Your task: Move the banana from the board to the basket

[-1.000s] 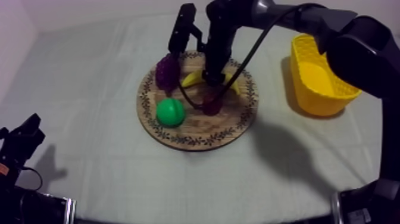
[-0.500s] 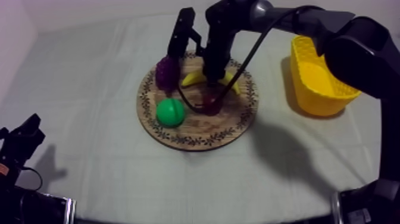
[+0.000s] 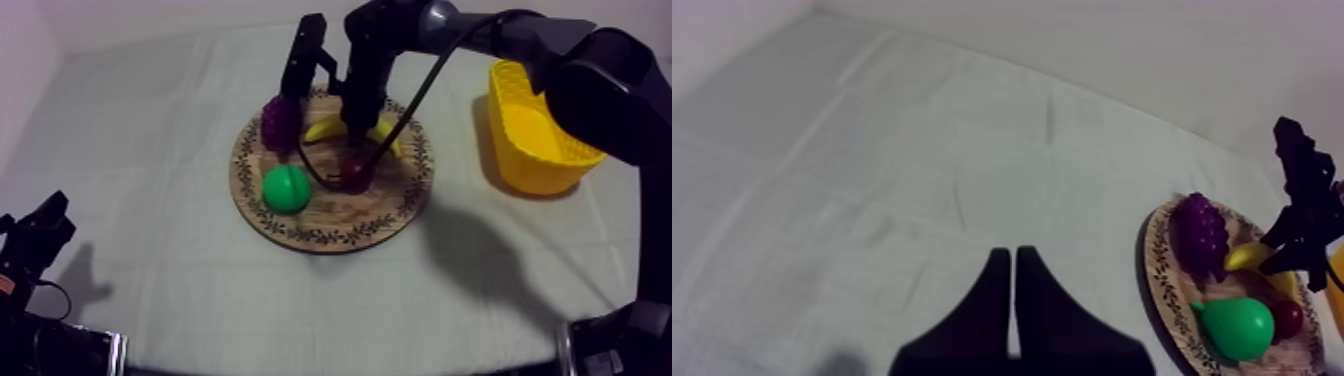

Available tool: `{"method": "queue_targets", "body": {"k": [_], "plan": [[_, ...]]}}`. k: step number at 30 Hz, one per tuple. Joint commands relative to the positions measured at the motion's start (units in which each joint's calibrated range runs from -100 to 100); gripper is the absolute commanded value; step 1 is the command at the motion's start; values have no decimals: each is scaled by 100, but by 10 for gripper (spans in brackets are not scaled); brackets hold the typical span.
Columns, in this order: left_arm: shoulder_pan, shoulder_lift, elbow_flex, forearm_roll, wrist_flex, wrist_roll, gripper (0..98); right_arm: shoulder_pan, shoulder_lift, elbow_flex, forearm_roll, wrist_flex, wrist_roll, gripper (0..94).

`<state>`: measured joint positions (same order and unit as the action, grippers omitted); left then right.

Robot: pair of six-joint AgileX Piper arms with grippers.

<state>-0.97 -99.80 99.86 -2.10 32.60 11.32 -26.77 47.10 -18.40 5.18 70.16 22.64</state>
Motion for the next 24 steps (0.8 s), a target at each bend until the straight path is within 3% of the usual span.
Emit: {"method": "queue_targets", "body": {"k": [1,13,24], "plan": [[-1,-3,3,2,-2,-1,1,-10,-27,-7,0,25,-21,133],[-1,-3,3,2,-2,-1,1,-32,-947,-348,39,409,-261,124],[-1,-3,3,2,-2,-1,1,-70,-3571,565,116,634,-541,97]]}}
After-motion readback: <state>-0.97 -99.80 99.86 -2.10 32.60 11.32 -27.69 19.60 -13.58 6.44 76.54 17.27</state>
